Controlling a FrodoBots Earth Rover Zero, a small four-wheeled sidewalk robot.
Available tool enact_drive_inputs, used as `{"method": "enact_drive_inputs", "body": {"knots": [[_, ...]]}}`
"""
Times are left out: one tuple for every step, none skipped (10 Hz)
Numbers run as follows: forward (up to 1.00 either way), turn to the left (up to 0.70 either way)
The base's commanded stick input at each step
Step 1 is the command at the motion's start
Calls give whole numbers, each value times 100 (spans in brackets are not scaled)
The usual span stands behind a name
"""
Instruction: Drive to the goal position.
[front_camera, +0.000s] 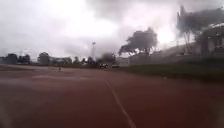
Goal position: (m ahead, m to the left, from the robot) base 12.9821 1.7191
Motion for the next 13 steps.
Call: {"method": "enact_drive_inputs", "body": {"knots": [[50, 0], [50, 0], [50, 0], [50, 0], [50, 0], [50, 0], [50, 0], [50, 0], [50, 0], [50, 0], [50, 0], [50, 0], [50, 0]]}}
